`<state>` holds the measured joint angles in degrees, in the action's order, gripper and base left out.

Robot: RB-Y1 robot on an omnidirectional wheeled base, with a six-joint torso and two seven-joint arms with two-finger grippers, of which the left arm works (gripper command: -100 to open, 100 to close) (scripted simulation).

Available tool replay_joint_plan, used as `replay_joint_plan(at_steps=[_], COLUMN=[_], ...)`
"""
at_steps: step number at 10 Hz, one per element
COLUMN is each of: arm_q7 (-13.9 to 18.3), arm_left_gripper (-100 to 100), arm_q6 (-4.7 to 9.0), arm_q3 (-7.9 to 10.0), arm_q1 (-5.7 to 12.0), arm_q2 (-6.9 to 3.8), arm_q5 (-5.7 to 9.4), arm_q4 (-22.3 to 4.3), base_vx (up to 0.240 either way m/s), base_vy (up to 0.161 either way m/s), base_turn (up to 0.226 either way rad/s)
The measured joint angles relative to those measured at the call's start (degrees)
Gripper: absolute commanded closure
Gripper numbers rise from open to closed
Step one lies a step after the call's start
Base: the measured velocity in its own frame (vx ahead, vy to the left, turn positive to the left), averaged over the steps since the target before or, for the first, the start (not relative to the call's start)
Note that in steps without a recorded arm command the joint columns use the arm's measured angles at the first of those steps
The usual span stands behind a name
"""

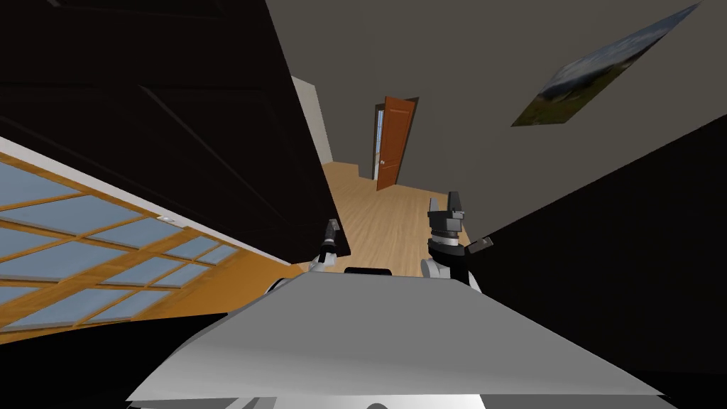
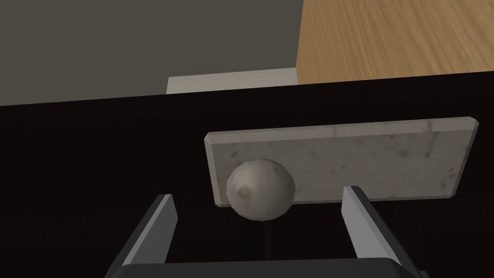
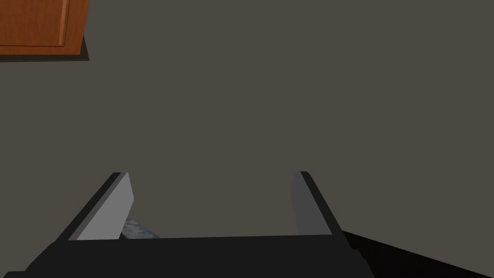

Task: Push the door open

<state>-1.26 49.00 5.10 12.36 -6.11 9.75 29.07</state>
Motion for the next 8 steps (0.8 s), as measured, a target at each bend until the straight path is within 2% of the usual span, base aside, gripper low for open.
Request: replay_joint_plan(at_steps=[1,2,7,8], arm_q7=[0.0,0.0,-0.1,-0.1], arm_left_gripper=[-100,100,100,100], arm_q6=[0.22,0.35,0.10,0.09], arm_q3=[0.09,0.08,0.05,0.05], arm_q1=[-0.04,-0.10,-0.10,-0.13], arm_q2=[0.00,0.05,0.04,0.05], arm_q5=[0.07,0.06,0.03,0.04], arm_q4=[-0.1,-0.2,-0.2,-0.2], base_vx=[0.089,-0.019,-0.015,0.111], base_vy=[0.009,-0.005,-0.001,-0.010], base_turn=[0.009,-0.006,-0.002,0.030])
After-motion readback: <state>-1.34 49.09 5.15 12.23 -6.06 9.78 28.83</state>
